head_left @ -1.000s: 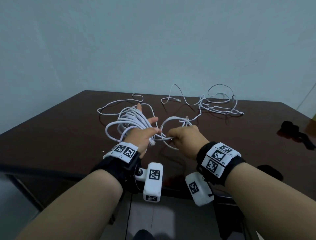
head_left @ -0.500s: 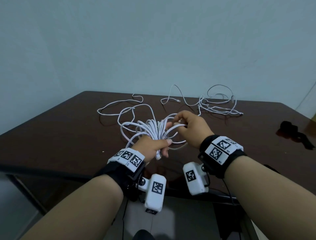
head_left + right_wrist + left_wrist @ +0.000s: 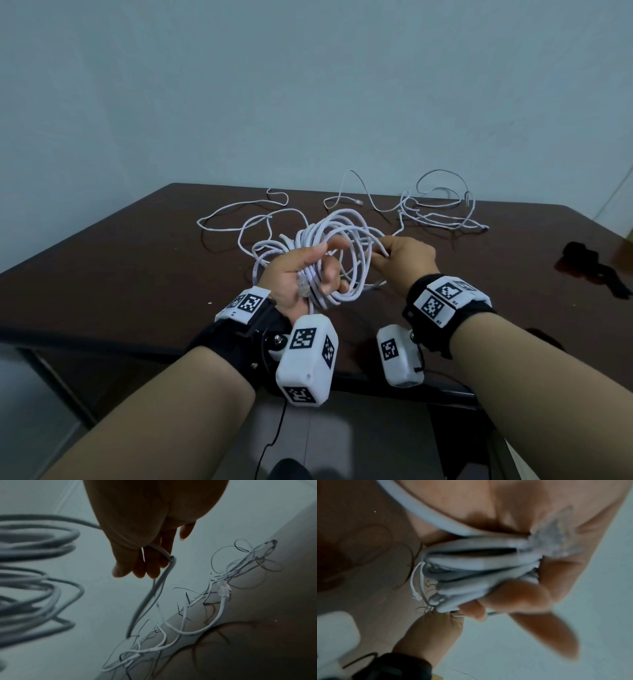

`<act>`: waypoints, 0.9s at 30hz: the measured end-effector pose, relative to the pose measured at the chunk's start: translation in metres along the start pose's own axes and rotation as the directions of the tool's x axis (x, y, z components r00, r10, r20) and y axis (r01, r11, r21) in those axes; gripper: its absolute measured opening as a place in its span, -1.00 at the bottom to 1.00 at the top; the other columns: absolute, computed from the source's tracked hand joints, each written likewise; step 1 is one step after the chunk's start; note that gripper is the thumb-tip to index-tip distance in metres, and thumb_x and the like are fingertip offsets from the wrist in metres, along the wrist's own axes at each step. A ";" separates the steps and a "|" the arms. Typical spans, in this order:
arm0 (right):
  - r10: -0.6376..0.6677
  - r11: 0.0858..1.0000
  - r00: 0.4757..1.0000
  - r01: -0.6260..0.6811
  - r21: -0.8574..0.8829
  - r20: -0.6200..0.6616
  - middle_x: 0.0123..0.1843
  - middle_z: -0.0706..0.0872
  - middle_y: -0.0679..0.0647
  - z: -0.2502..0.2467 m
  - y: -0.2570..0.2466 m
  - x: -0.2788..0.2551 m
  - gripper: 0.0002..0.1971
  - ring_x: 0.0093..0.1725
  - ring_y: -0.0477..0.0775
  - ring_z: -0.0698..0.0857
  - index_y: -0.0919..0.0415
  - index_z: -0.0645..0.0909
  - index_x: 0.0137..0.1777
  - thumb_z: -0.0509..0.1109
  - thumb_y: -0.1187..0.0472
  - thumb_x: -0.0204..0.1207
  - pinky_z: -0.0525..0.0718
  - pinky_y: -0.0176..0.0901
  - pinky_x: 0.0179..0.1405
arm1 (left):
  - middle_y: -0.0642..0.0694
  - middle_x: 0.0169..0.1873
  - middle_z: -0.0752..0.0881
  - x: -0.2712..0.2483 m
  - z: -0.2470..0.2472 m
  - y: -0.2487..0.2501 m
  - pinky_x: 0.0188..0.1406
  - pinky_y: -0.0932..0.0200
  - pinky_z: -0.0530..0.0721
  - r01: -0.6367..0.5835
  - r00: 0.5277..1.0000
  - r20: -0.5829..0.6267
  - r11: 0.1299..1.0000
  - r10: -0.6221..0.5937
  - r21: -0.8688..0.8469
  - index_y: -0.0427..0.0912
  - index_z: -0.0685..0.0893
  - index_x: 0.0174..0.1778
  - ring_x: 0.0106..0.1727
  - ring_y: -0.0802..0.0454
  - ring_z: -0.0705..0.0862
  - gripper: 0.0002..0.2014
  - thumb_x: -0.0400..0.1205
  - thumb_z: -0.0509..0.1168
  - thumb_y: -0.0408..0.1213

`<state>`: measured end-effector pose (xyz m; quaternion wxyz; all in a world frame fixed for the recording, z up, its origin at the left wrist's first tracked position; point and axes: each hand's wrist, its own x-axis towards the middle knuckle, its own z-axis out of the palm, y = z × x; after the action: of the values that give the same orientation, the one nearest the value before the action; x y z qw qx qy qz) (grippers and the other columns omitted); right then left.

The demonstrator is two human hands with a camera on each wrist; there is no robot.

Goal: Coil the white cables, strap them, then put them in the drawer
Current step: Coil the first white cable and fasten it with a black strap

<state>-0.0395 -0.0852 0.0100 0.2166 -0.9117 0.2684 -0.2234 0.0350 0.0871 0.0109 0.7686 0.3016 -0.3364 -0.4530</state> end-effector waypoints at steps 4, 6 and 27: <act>-0.084 0.991 0.996 0.086 -0.106 0.018 -0.19 0.65 -0.06 0.007 -0.007 -0.004 -0.80 0.11 0.10 0.58 0.00 0.59 -0.20 0.22 -0.01 0.59 0.30 -0.01 0.17 | -0.24 -0.05 0.81 0.003 -0.004 0.002 -0.26 0.20 0.72 -0.018 0.995 0.095 0.984 0.035 -0.176 -0.15 0.71 0.25 -0.43 0.10 0.73 -0.49 0.34 0.53 -0.28; -0.119 0.984 0.992 0.124 -0.129 0.048 -0.06 0.68 0.03 0.011 -0.008 -0.006 -0.84 0.16 0.14 0.54 0.08 0.56 -0.06 0.18 0.08 0.61 0.23 -0.05 0.08 | -0.33 0.22 0.70 0.004 -0.003 0.004 -0.19 0.16 0.75 -0.054 0.995 0.076 0.975 0.072 -0.214 -0.10 0.61 0.37 -0.34 0.06 0.76 -0.36 0.32 0.54 -0.35; -0.313 0.799 0.892 0.432 -0.418 0.325 -0.05 0.76 0.01 0.010 -0.033 -0.022 -0.74 0.06 0.14 0.64 0.06 0.50 0.23 0.18 0.06 0.58 0.17 0.06 0.39 | -0.26 0.59 0.28 0.008 0.015 -0.005 0.20 0.10 0.63 -0.133 0.953 -0.223 0.944 0.206 0.303 0.27 -0.06 0.62 0.24 -0.11 0.66 -0.06 0.57 0.06 -0.77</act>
<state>-0.0379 -0.0444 0.0123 -0.0336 -0.9913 0.1010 -0.0768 0.0232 0.0758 0.0176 0.7899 0.4335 -0.3227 -0.2898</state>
